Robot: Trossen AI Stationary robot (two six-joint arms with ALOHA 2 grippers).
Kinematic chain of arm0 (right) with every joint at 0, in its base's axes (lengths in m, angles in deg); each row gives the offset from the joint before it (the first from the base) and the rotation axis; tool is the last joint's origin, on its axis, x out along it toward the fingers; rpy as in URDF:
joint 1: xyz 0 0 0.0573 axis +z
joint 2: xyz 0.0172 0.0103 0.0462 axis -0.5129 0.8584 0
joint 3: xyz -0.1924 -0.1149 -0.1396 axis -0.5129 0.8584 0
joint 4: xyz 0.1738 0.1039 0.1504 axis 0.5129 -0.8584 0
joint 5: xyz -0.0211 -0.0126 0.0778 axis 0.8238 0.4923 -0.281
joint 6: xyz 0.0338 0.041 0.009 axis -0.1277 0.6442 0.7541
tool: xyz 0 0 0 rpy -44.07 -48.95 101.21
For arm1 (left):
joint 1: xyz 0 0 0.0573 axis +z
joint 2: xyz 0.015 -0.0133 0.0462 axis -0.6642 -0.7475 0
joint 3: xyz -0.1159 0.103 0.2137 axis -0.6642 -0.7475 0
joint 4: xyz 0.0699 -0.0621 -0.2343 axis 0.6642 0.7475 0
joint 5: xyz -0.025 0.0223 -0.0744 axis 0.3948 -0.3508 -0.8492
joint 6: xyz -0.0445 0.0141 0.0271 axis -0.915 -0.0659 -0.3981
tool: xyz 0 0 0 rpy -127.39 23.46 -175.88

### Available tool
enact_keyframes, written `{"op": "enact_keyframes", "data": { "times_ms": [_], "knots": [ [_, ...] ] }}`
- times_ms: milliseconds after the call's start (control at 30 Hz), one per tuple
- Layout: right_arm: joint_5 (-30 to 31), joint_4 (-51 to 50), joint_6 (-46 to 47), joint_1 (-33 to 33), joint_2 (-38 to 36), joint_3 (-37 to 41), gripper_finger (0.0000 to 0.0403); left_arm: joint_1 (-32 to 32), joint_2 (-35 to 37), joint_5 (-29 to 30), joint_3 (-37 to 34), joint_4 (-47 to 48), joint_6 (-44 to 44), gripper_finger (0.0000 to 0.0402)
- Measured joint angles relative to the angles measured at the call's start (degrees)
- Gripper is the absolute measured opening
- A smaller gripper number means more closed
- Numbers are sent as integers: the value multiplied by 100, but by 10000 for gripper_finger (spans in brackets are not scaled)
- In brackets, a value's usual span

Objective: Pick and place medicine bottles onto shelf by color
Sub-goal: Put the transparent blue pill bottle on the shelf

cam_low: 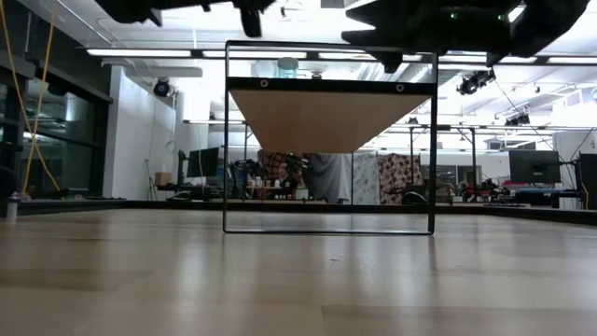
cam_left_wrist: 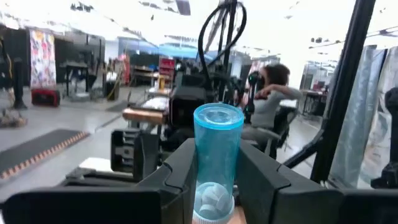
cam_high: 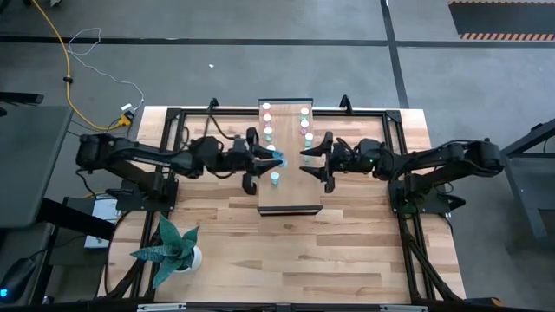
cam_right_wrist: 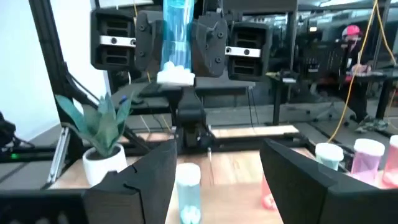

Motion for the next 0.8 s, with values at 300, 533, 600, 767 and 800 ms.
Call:
{"op": "enact_keyframes", "data": {
  "times_ms": [300,533,600,767,800],
  "knots": [
    [2,-124,352,85,261,-1,222,0,-1019,-96,700,59,-141,81],
    [-60,-98,353,85,316,-4,222,-20,-1556,-352,1159,288,-201,81],
    [-185,-104,389,85,320,-4,222,-20,-1640,-363,1226,276,-201,81],
    [-379,-131,419,85,322,-4,222,-22,-1674,-368,1283,385,-200,81],
    [-387,-134,416,85,322,-4,222,-22,-1666,-367,1283,409,-183,81]
  ]
}}
